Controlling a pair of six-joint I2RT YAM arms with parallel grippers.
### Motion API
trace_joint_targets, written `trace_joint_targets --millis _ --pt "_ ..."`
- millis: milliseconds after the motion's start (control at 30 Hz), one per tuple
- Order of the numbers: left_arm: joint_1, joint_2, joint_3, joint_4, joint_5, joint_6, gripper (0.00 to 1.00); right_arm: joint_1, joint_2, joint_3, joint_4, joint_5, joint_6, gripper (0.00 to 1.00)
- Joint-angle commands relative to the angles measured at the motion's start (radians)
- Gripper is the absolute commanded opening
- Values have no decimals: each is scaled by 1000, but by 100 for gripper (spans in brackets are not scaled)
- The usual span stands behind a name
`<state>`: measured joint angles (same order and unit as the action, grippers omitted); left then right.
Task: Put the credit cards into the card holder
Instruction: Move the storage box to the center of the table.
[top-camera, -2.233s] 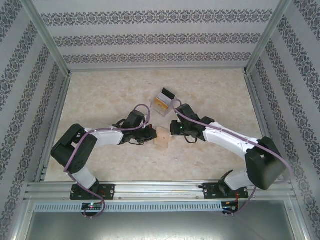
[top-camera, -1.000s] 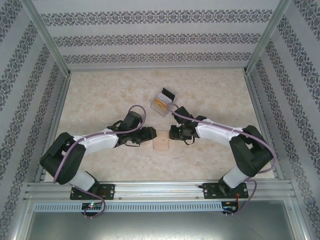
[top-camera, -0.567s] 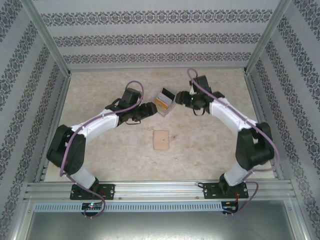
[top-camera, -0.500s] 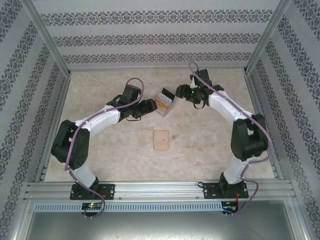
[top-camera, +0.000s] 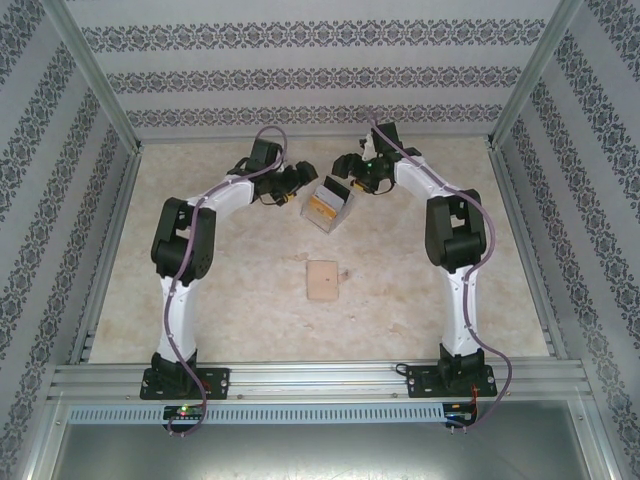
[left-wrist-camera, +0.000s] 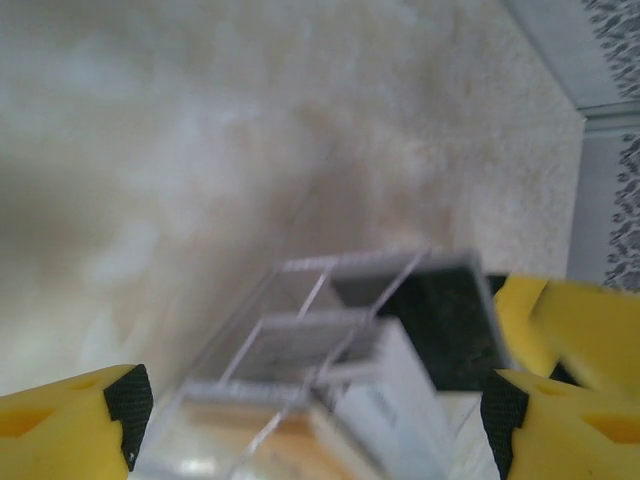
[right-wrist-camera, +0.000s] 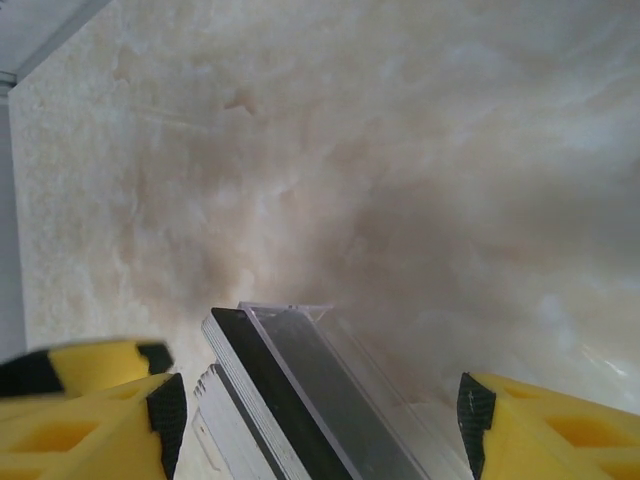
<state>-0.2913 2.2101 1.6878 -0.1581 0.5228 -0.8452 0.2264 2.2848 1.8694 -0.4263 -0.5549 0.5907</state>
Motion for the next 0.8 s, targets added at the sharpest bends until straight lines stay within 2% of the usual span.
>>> trace_joint_targets --millis 0,100,233,533,767 --pt "13 83 126 1 75 -17 86 -18 38 54 40 -120 60 72" --pt "15 145 197 -25 119 -22 83 -18 50 46 55 -165 78 71" --pt "11 175 197 33 199 -59 79 -20 13 -31 96 -178 98 70" --pt "-12 165 169 75 307 -64 74 -29 -146 -291 235 -213 127 64" --pt "-47 141 135 65 338 -53 73 -42 -285 -506 325 -223 148 63"
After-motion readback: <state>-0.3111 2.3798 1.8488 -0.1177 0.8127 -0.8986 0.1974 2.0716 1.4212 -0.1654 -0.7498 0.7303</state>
